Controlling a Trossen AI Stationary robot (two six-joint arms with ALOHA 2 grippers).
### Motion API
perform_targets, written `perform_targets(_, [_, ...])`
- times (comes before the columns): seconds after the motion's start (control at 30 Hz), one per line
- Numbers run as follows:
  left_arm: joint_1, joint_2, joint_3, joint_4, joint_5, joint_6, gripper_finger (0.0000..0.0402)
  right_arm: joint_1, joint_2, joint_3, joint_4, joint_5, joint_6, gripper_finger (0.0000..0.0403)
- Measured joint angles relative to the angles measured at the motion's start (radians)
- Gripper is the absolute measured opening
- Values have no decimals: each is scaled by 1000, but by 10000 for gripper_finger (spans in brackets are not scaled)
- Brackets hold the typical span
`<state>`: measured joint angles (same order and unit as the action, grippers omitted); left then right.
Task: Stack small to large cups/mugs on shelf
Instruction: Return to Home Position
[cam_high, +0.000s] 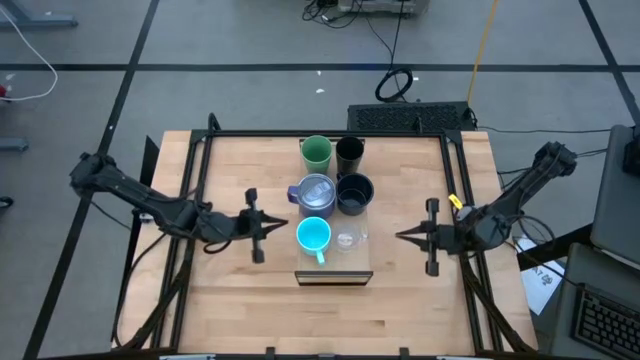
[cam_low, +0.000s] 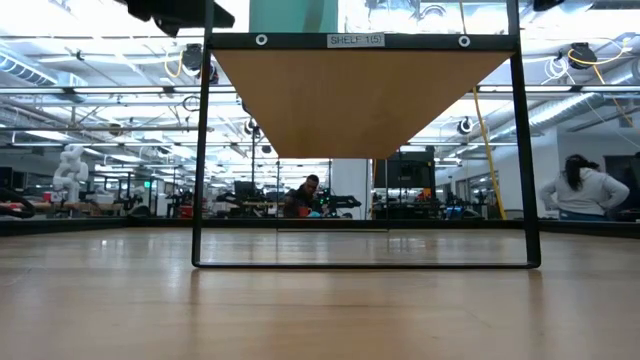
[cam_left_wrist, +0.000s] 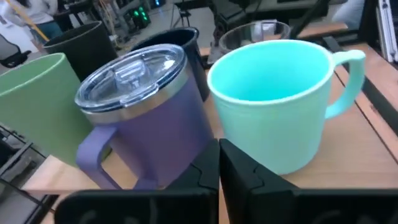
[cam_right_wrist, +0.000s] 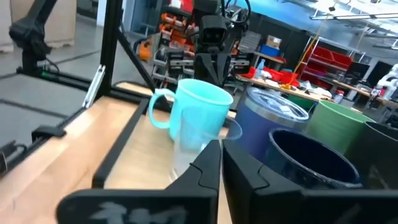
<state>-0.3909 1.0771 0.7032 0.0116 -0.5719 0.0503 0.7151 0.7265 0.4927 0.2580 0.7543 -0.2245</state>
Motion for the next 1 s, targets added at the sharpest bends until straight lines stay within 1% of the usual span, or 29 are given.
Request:
perform_targets(0.1, [18, 0, -45, 65, 9, 0, 17, 0, -32, 0, -63, -9, 2, 1])
perform_targets(0.2, [45, 0, -67, 90, 25, 0, 18, -2, -57, -3, -106, -59, 3, 1])
perform_targets(0.3, [72, 0, -73, 81, 42, 14, 14, -9, -89, -33, -106, -97, -13, 1])
perform_targets(0.4, [107, -3, -73, 84, 83, 46, 4, -22, -138, -79, -103, -129, -13, 0])
perform_targets(0.57, [178, -40, -82, 66, 139, 54, 11, -51, -247, -175, -63, -168, -38, 0])
perform_targets(0.63, [205, -61, -108, 74, 158, 57, 9, -69, -294, -214, -31, -191, -51, 0])
perform_targets(0.8, [257, -127, -211, 169, 213, 41, 5, -121, -398, -289, -23, -260, -37, 0])
perform_targets(0.9, [267, -178, -270, 217, 217, 34, 10, -149, -430, -314, -22, -309, -25, 0])
perform_targets(1.0, [277, -220, -320, 240, 250, 34, 5, -171, -444, -328, -22, -341, -17, 0])
